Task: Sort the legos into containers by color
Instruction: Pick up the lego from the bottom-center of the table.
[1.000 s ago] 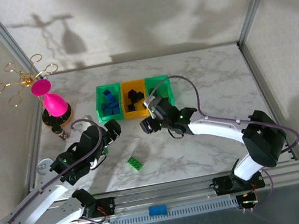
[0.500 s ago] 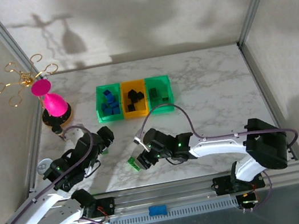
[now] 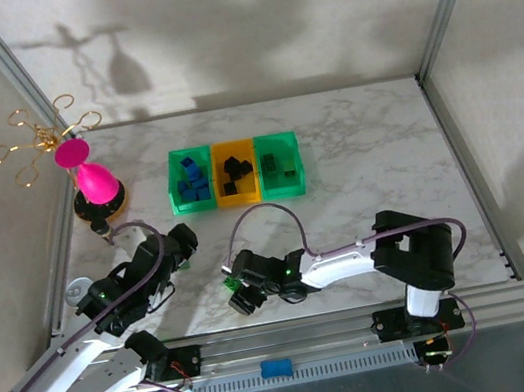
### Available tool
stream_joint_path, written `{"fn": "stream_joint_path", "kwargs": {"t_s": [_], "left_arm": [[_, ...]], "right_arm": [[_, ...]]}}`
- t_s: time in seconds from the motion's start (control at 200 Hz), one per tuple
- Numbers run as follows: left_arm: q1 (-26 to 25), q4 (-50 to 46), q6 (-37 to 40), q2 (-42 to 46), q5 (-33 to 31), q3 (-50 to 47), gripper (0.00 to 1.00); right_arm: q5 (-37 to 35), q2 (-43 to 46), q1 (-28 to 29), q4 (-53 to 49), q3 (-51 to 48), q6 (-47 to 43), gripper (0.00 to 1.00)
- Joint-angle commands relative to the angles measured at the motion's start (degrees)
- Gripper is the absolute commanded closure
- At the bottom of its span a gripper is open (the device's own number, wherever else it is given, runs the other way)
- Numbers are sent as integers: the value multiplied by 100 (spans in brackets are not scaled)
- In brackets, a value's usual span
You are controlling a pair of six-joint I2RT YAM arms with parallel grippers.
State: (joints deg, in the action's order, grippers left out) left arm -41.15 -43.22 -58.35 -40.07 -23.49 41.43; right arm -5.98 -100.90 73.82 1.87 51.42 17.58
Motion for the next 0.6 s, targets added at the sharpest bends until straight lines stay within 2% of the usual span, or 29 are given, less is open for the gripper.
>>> {"fn": "stream_joint_path", "kwargs": {"t_s": [0.0, 0.16, 0.471, 0.596], "left_arm": [[54, -194, -67, 72, -165, -52, 0], [62, -93, -44, 73, -148, -82, 0], [72, 16, -4, -32, -107, -118, 1], [72, 96, 16, -10, -54, -135, 0]], "right_arm": [[-235, -184, 100, 83, 187, -70, 27], [-385, -285, 94, 6, 228, -49, 36], [-483, -231, 82, -90, 242, 19, 63], [-471, -84, 78, -181, 296, 106, 68]]}}
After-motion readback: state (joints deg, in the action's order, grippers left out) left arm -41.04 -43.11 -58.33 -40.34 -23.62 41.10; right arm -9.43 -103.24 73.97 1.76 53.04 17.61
